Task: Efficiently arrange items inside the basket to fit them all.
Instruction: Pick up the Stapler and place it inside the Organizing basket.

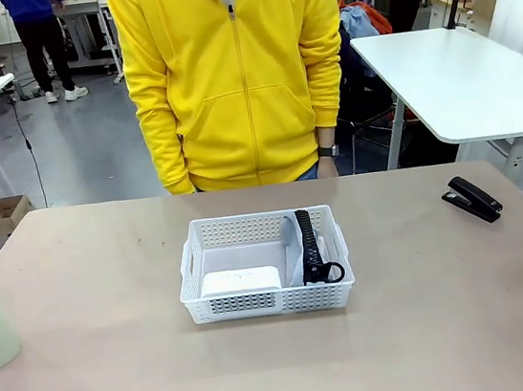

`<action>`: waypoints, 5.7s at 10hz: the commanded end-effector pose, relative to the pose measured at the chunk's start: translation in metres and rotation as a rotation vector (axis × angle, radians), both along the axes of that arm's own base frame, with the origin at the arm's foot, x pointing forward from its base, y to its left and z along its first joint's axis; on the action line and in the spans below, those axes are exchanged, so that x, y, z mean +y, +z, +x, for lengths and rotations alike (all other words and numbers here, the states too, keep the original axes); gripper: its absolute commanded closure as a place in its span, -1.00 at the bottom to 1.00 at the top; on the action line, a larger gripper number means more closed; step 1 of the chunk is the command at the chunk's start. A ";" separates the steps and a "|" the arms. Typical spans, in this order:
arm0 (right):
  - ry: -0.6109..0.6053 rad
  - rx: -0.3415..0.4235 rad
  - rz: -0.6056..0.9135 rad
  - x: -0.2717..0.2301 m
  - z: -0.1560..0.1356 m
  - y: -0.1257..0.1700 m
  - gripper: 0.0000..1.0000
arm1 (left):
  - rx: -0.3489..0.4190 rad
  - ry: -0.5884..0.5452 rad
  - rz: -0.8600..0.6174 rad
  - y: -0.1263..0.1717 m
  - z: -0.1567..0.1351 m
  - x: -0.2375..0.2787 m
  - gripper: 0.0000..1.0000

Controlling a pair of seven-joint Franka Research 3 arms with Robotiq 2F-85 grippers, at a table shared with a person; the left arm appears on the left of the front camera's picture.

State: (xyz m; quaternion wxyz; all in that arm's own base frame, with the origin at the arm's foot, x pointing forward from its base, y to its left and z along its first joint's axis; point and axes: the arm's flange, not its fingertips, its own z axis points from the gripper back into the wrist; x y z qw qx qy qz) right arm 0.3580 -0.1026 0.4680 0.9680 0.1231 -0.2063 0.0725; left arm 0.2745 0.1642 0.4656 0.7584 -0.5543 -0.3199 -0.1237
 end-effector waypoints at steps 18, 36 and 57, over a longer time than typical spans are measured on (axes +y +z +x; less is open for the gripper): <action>-0.008 0.027 -0.107 0.042 0.131 -0.074 -1.00 | -0.011 0.001 -0.018 0.004 -0.001 -0.001 -1.00; 0.502 0.054 -0.304 0.033 0.187 -0.143 -1.00 | -0.011 0.001 -0.018 0.004 -0.001 -0.001 -1.00; 0.478 -0.030 -0.252 0.037 0.159 -0.107 1.00 | -0.011 0.001 -0.018 0.004 -0.001 -0.001 -1.00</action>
